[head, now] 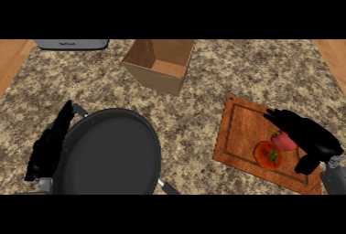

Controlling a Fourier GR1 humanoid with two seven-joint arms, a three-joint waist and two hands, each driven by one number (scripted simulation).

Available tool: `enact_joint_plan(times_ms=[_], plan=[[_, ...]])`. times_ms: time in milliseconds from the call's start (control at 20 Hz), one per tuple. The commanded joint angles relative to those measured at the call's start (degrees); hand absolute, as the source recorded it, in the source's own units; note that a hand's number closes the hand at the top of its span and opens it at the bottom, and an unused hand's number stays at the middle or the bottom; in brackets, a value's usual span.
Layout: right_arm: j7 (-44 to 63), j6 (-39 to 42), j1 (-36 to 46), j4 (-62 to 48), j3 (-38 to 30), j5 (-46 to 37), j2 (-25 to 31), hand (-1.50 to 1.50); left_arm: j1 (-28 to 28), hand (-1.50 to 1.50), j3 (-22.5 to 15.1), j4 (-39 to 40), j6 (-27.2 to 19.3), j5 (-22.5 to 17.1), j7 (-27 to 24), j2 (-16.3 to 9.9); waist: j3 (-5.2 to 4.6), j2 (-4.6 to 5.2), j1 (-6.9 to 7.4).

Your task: Pick the bell pepper from the cutting board and place it in the cardboard box

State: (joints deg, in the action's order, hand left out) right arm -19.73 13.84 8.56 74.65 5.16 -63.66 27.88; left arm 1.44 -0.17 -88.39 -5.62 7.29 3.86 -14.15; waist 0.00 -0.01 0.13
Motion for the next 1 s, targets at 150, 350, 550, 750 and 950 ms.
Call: enact_joint_plan(times_ms=[150,350,550,750,950], plan=[[-5.3,-2.0,1.3,-5.6,-1.9,-1.2,-1.3,1.50,-2.4,0.00,1.9,-0.8,1.9,0.0,2.5,1.2,0.01,0.00,-0.03],[-2.8,-11.2,1.7,-1.3,-2.2,-3.5,-3.1,1.50,-0.9,0.00,2.1,-1.3,1.7,0.7,1.7,0.1,0.02,-0.08,0.03],[-5.9,-15.8,2.2,-3.6,-4.3,-3.4,-3.0,1.50,-0.9,0.00,0.9,2.6,0.0,2.9,-1.3,2.6,0.01,0.00,-0.05],[-9.1,-16.9,8.4,-10.3,-6.2,-2.6,-3.0,1.50,-2.3,0.00,1.6,-2.5,1.5,1.9,4.9,1.7,0.04,0.07,0.42],[-6.2,-7.3,27.8,-24.7,-7.1,-2.5,-3.8,1.50,-4.4,0.00,-1.5,0.7,2.3,2.6,0.9,3.5,0.18,1.52,5.24]])
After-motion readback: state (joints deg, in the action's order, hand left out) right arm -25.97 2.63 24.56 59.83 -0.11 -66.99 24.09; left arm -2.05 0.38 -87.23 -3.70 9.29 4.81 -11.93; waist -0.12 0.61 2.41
